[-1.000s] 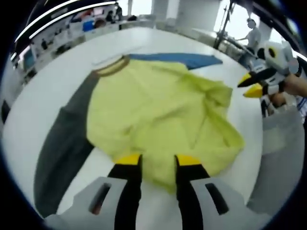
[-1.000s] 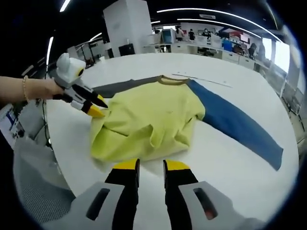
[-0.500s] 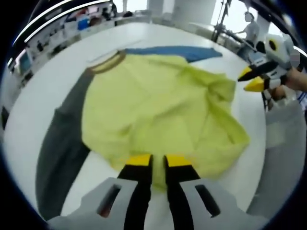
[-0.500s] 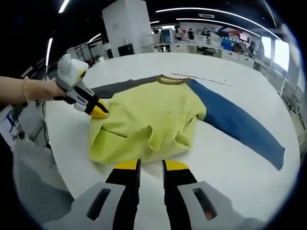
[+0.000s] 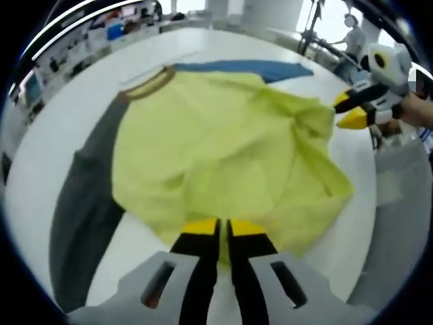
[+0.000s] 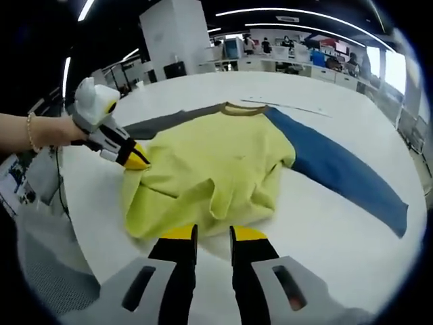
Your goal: Fold the garment on the visible template until the final outline fits inside the template.
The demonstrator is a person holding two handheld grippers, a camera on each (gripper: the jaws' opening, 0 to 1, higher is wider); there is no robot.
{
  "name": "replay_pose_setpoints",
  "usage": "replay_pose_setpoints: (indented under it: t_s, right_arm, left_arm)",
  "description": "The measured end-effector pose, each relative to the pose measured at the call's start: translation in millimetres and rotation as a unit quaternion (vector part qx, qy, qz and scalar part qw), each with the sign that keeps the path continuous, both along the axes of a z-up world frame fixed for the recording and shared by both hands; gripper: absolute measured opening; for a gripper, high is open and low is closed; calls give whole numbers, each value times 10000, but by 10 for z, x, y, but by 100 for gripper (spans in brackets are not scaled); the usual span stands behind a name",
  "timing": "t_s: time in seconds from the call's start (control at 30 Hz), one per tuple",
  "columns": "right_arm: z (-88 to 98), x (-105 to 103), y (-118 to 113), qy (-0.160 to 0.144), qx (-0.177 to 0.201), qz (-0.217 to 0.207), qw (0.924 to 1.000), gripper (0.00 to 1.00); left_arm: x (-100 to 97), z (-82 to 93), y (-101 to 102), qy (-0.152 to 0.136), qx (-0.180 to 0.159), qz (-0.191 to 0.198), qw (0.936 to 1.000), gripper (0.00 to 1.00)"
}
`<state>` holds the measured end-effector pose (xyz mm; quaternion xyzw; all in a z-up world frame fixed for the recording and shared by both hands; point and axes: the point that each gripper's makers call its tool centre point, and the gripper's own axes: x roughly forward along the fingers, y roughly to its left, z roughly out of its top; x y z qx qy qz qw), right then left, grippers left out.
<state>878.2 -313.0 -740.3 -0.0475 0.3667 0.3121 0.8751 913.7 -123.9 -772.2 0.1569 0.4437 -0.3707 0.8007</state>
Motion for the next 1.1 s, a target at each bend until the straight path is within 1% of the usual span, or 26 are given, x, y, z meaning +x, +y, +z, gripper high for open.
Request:
replay_pose_setpoints:
  t_s: [0.2,0.3,0.37,0.43,0.57,0.63,0.7,0.87,0.93,1.0,1.07,1.1]
  right_arm:
    - [1,60,51,12,123,-102,9999,17]
    - [-26,73,74,25,87,-70,9999,16]
    - [-46,77,65,31,16,-68,10000,13]
    - [-24,80,79,19,97,-91,9999,11]
    - [13,69,69,-45,72,-47,10000,4]
    - [45,64,55,-87,74,-28,9999,4]
    - [74,63,41,-123,57,-10,9999,4]
    - [214,74,-1,-295,31,95,9995,3]
    - [312,80,-32,-427,-44,203,9989,3]
    - [371,83,-58,-500,-116,289,9983,3]
    - [449,94,-95,-615,-229,413,9970,3]
    - [499,105,-127,-712,-353,530,9954,3]
  left_arm:
    - [-5,3,3,16,-21,7,10000,0]
    - [-6,2,4,6,-23,-4,10000,0]
    - [-7,2,3,8,-27,-7,10000,0]
    - [-5,2,6,11,-32,-1,10000,0]
    - [-2,12,15,2,-48,26,10000,0]
    - [-2,46,26,38,-117,129,9998,0]
    - [3,86,41,12,-165,178,9997,0]
    - [13,241,102,-70,-343,345,9988,0]
    - [9,325,136,-136,-404,420,9982,0]
    - [1,400,170,-178,-483,498,9974,0]
    - [1,458,207,-224,-555,576,9965,0]
    - [-17,519,217,-260,-608,604,9960,0]
